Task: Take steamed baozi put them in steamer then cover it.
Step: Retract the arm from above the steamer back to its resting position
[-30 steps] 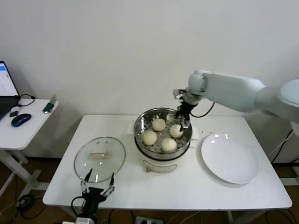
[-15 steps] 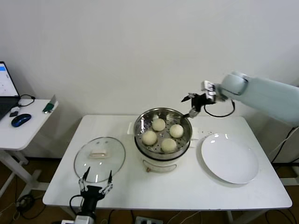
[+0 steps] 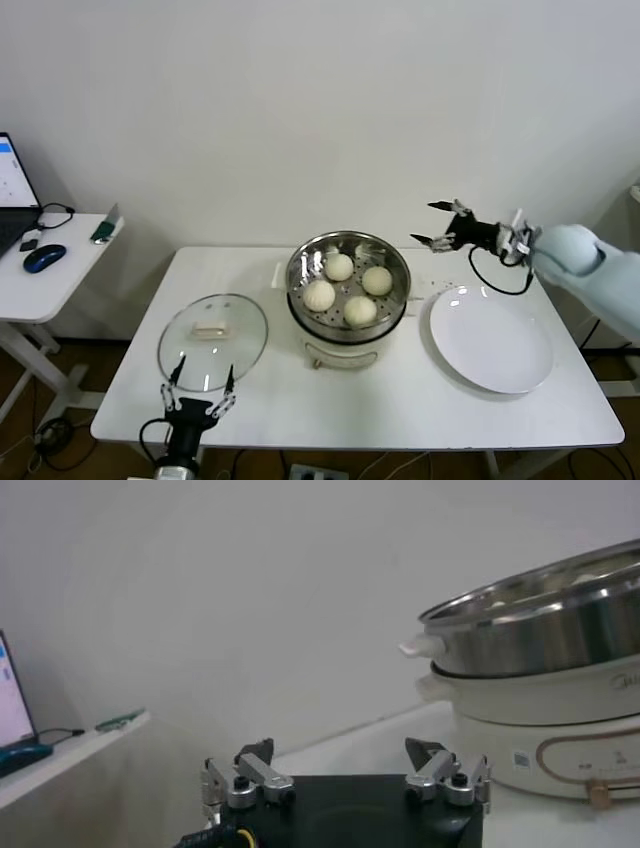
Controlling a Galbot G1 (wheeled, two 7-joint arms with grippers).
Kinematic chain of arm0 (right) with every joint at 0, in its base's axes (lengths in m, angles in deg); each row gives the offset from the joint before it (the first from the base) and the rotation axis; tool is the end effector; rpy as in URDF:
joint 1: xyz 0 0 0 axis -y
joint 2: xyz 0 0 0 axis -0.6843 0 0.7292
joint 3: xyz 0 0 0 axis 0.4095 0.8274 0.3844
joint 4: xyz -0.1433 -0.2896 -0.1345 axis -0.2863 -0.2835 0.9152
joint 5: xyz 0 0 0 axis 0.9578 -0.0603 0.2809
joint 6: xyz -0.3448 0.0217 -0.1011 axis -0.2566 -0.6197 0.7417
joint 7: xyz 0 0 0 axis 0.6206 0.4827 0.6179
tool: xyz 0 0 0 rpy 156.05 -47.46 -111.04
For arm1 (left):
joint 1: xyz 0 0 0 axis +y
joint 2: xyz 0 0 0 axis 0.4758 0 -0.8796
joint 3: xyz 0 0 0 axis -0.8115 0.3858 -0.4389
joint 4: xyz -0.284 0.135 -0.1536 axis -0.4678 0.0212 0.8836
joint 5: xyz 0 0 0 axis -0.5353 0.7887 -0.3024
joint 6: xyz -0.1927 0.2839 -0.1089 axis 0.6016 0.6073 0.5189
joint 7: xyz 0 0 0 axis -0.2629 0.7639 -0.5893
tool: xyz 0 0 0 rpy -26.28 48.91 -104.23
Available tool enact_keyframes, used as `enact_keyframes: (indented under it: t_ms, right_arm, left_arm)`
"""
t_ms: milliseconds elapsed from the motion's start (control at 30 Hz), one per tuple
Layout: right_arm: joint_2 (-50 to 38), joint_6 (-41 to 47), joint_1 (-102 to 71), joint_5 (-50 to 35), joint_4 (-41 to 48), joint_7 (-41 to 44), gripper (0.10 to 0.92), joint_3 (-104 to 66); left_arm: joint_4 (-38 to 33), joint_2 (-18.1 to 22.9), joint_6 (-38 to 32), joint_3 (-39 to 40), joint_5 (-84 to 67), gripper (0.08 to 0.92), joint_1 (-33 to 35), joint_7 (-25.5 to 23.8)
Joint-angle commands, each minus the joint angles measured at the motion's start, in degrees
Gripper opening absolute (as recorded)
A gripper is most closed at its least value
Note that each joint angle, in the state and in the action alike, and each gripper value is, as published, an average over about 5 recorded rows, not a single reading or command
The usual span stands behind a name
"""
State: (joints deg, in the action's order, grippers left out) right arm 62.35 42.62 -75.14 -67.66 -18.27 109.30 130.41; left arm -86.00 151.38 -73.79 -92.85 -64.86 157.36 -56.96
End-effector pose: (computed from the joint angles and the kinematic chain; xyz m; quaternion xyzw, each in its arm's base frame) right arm 0.4750 -0.1967 -0.1579 0.3556 -0.8948 0.2639 0.0569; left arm 0.1311 0.0288 -0.3550 -0.0054 -0.9836 -0.1729 0.0512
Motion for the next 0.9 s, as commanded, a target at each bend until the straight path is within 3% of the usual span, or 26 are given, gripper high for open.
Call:
enact_keyframes:
  t_ms: [33,367,633,900]
  right_arm:
    - [-0.01,-2.32,-44.75,3.32,-8.61,-9.08,0.823,-48.02]
    - [13.25,0.67,-64.28,5.71,-12.83,-12.54,0.823,-71.02]
    - [24.33,2.70,-73.02,6.05,-15.54,-12.47,0.823,-82.12]
    - [31.27,3.23,-77.32,8.68,-15.49,-11.69,0.823,-86.43]
  left_arm:
    - [-1.16,-0.16,0.20,-0.20,5.19,0.823,0.17,0.42]
    - [-2.05,-4.45,5.08,-0.62,19.66,0.823,-2.77,3.86]
    - [-1.14,-11.20,15.62,-0.11,38.65,0.823,-6.83,1.19]
    - [7.43,-17.63,17.96,4.70,49.96,0.823,-13.26,-0.91]
